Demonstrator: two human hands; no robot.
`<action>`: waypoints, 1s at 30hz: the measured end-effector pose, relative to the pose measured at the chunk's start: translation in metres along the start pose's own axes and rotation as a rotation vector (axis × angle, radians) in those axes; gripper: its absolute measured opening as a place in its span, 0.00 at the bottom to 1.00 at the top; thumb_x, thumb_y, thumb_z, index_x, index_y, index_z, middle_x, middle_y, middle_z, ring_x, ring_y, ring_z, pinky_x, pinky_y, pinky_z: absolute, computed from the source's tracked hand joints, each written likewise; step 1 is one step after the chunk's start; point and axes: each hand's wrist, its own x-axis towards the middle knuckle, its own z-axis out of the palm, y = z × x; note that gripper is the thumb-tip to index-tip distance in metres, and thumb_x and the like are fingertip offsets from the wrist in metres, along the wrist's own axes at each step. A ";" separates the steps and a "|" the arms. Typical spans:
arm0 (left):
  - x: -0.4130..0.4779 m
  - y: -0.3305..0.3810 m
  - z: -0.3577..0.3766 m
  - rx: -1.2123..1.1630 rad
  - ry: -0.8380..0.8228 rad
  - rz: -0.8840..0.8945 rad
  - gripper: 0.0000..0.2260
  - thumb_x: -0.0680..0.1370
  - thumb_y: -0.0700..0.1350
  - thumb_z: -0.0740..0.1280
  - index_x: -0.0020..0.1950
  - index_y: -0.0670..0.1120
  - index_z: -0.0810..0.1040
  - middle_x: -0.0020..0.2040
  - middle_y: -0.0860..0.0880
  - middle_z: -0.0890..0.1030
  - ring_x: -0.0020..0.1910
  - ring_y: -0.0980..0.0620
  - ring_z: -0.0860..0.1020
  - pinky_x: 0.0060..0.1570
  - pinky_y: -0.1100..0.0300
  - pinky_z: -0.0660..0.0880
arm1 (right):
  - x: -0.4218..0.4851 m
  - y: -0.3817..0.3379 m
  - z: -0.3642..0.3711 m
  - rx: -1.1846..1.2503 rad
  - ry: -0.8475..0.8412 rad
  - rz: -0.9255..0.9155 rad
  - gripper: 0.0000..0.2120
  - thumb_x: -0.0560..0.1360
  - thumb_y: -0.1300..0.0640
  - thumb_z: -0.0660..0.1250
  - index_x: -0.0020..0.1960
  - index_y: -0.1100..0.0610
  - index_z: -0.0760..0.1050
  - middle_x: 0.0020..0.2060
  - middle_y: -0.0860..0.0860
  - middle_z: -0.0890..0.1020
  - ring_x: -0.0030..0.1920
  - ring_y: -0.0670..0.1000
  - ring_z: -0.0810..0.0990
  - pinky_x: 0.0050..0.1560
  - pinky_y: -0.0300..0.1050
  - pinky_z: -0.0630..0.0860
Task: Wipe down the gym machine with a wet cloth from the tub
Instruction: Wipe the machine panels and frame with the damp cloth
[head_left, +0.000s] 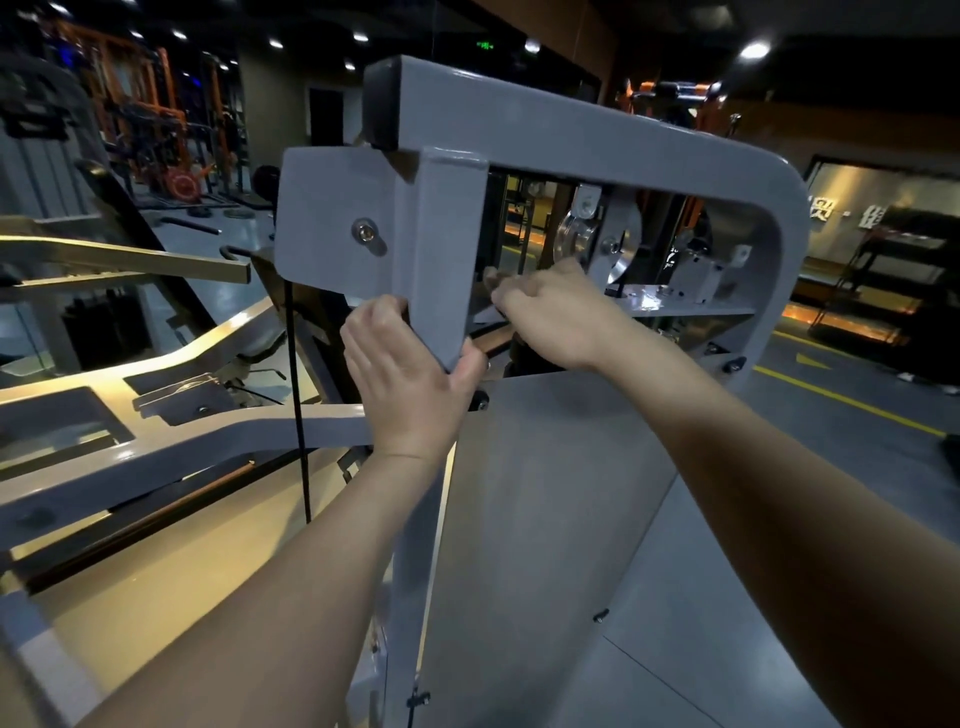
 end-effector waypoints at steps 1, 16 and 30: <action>0.000 0.000 -0.001 -0.003 -0.001 -0.004 0.28 0.71 0.50 0.72 0.64 0.46 0.61 0.58 0.34 0.71 0.57 0.40 0.68 0.57 0.45 0.72 | -0.005 0.006 0.003 0.055 0.028 -0.040 0.14 0.83 0.54 0.53 0.44 0.53 0.73 0.42 0.53 0.78 0.55 0.62 0.75 0.56 0.57 0.73; -0.020 0.025 -0.044 -0.036 -0.135 0.217 0.21 0.70 0.42 0.67 0.61 0.43 0.66 0.61 0.44 0.66 0.60 0.40 0.67 0.62 0.45 0.65 | -0.041 0.068 0.033 -0.052 0.570 -0.050 0.12 0.79 0.64 0.68 0.60 0.55 0.84 0.43 0.56 0.81 0.47 0.55 0.69 0.49 0.36 0.63; 0.012 0.111 0.043 0.318 -0.573 0.499 0.19 0.71 0.49 0.63 0.61 0.45 0.72 0.61 0.46 0.72 0.63 0.43 0.68 0.66 0.47 0.64 | -0.063 0.140 -0.007 -0.008 0.656 -0.054 0.09 0.80 0.59 0.68 0.58 0.51 0.84 0.36 0.51 0.79 0.47 0.45 0.68 0.43 0.44 0.72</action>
